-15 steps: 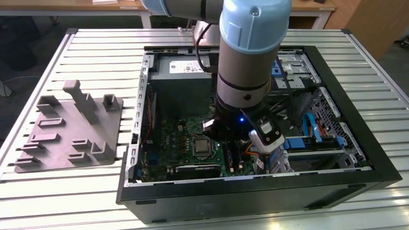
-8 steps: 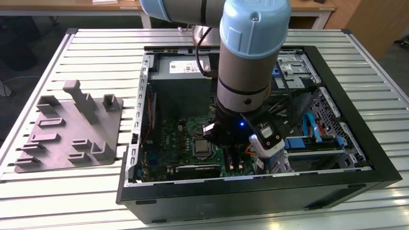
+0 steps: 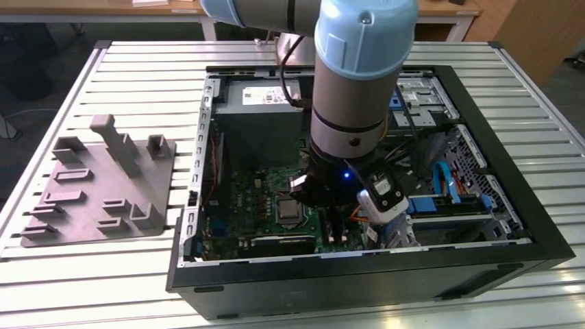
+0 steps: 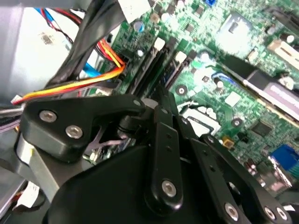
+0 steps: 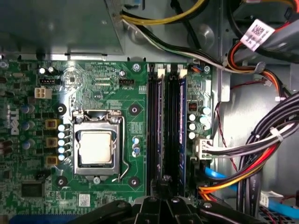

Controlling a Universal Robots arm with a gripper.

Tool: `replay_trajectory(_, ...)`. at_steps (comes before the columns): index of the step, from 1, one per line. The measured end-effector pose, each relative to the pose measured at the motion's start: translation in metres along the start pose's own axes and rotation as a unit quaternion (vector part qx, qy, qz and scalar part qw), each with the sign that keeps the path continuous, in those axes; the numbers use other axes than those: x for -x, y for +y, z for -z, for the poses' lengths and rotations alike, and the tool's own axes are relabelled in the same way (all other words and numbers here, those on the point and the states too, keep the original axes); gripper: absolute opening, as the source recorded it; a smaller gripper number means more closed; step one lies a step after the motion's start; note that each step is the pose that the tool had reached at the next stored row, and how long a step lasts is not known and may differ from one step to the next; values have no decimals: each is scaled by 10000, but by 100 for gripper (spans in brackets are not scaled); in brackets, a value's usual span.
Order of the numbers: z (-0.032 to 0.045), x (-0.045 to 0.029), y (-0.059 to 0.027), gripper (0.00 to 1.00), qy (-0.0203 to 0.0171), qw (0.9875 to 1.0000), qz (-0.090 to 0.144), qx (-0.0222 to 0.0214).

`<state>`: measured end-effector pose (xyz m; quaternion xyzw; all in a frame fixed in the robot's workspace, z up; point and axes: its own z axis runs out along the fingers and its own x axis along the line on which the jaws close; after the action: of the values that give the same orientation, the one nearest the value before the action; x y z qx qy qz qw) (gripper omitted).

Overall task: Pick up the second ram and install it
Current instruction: 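Press down the second ram until it locks into place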

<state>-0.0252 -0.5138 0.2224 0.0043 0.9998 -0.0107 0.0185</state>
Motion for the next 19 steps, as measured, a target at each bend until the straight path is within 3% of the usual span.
replay_trajectory(12,33,5,296,10,0,10000,4,-15)
replay_trajectory(19,322,16,296,10,0,10000,4,-14)
